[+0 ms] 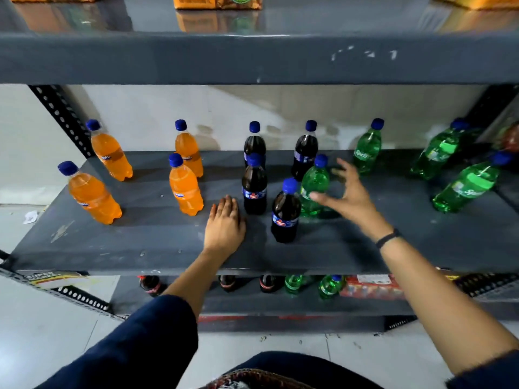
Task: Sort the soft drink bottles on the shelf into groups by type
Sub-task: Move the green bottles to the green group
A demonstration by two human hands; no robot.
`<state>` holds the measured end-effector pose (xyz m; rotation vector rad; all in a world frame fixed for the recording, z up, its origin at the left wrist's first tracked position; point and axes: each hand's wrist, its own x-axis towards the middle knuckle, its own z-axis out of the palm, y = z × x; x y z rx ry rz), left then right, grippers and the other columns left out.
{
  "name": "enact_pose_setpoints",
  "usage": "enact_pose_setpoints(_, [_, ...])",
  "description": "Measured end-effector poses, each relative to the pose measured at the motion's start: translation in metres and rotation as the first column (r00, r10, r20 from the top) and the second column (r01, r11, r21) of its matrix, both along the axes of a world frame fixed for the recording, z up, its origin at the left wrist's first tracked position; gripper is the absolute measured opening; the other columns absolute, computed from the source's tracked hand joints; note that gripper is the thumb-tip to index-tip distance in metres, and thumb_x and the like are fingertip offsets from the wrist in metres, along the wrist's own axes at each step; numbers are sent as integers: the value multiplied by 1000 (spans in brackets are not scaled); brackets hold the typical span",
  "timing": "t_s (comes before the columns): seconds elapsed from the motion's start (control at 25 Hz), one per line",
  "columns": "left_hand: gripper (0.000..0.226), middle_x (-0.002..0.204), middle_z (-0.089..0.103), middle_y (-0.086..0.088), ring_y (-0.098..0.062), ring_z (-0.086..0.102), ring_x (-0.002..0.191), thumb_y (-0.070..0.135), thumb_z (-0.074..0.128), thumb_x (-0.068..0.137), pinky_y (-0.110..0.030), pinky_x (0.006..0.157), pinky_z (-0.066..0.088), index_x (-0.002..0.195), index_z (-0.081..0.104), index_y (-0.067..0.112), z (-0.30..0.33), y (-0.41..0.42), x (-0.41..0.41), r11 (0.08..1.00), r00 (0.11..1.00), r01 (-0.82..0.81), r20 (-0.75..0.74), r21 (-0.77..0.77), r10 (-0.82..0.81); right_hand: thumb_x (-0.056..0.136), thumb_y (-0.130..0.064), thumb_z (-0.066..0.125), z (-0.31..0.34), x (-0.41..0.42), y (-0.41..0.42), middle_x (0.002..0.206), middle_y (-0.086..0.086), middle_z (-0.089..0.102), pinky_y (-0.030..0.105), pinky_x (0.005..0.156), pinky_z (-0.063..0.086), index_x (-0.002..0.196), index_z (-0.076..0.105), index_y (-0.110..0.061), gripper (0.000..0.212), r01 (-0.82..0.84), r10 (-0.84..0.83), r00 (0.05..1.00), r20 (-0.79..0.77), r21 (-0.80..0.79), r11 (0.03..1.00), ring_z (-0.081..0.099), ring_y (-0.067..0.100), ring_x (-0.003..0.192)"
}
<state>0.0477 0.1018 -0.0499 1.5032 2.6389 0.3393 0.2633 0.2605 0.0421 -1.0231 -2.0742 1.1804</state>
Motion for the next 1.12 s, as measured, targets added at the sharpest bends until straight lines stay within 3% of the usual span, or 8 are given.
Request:
enact_pose_setpoints(0.12, [58, 157, 18, -17, -27, 14, 147, 27, 37, 96, -40, 121, 8, 145, 21, 2, -2, 1, 0, 999, 1000, -6, -5, 32, 7, 65, -17, 85, -23, -15, 3, 122, 4, 56, 27, 97, 44, 132, 36, -9, 83, 27, -26, 999, -26, 38, 999, 56, 18, 115])
enact_pose_setpoints(0.24, [57, 156, 21, -17, -28, 16, 146, 27, 39, 96, -40, 121, 10, 145, 24, 3, -4, 0, -2, 998, 1000, -23, -11, 51, 23, 60, -21, 88, -30, -13, 12, 87, -14, 61, 0, 72, 44, 113, 52, -14, 64, 99, -92, 993, -75, 104, 990, 59, -19, 79])
enact_pose_setpoints(0.32, [56, 156, 22, -17, -29, 17, 146, 26, 40, 96, -41, 120, 12, 144, 25, 3, -4, 1, -1, 998, 1000, -21, -11, 60, 22, 58, -24, 88, -31, 6, 27, 81, -23, 59, -7, 63, 39, 108, 55, -18, 61, 163, -143, 980, -140, 138, 977, 54, -26, 71])
enact_pose_setpoints(0.48, [56, 155, 23, -19, -31, 19, 145, 24, 42, 95, -43, 120, 14, 144, 26, 2, -5, 2, -1, 997, 999, -29, -24, 68, 31, 57, -27, 88, -20, 63, 66, 93, -5, 68, 9, 75, 50, 113, 55, -18, 66, 316, -283, 937, -204, 155, 936, 64, 1, 79])
enact_pose_setpoints(0.72, [54, 154, 25, -19, -31, 21, 145, 23, 43, 96, -44, 120, 16, 143, 28, 2, -4, 1, -1, 997, 999, -34, -28, 76, 36, 60, -25, 88, -23, 99, 91, 107, 11, 70, 44, 90, 55, 117, 53, -11, 68, 318, -298, 947, -119, 221, 922, 66, 21, 94])
enact_pose_setpoints(0.84, [54, 155, 25, -19, -31, 20, 145, 24, 42, 96, -44, 120, 15, 143, 28, 2, -4, 1, -1, 997, 999, -33, -29, 70, 36, 62, -28, 86, -24, 101, 89, 112, 8, 66, 46, 93, 53, 121, 50, -11, 71, 294, -276, 955, -110, 211, 932, 64, 22, 99])
enact_pose_setpoints(0.96, [54, 155, 25, -18, -31, 20, 145, 24, 42, 96, -44, 120, 15, 143, 28, 2, -3, 0, -1, 996, 999, -36, -20, 77, 38, 65, -39, 83, -32, 105, 62, 135, 8, 49, 33, 106, 41, 137, 37, -19, 87, 372, -333, 923, -194, 216, 903, 49, 19, 122])
enact_pose_setpoints(1.12, [54, 155, 25, -19, -30, 20, 145, 24, 42, 96, -43, 120, 15, 144, 28, 3, -2, -1, 0, 996, 999, -34, -15, 80, 35, 73, -47, 74, -64, 86, -24, 124, -1, 48, 29, 100, 43, 132, 40, -22, 73, 429, -326, 858, -398, 203, 880, 50, 10, 115])
